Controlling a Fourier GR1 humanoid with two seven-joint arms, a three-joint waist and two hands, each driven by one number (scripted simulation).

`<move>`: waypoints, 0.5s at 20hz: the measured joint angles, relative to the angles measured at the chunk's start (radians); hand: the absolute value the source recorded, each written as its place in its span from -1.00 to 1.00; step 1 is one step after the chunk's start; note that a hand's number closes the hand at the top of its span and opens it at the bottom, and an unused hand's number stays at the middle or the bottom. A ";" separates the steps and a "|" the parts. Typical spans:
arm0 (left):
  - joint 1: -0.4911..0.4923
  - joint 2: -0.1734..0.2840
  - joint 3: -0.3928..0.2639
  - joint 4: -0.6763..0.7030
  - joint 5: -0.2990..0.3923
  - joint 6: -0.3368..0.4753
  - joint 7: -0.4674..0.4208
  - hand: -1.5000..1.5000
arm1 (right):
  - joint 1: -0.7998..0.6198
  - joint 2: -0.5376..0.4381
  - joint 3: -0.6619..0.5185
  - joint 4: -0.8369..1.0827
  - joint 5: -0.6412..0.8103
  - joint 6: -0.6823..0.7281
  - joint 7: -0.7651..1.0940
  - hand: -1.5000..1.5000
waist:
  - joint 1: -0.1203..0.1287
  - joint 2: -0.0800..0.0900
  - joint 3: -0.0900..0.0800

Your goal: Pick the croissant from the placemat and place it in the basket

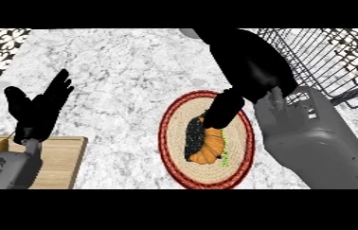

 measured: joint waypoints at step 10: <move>0.013 -0.011 0.021 -0.012 -0.018 -0.003 0.001 0.00 | 0.094 -0.126 -0.160 -0.195 -0.391 0.112 0.075 -1.00 | -0.006 0.006 0.001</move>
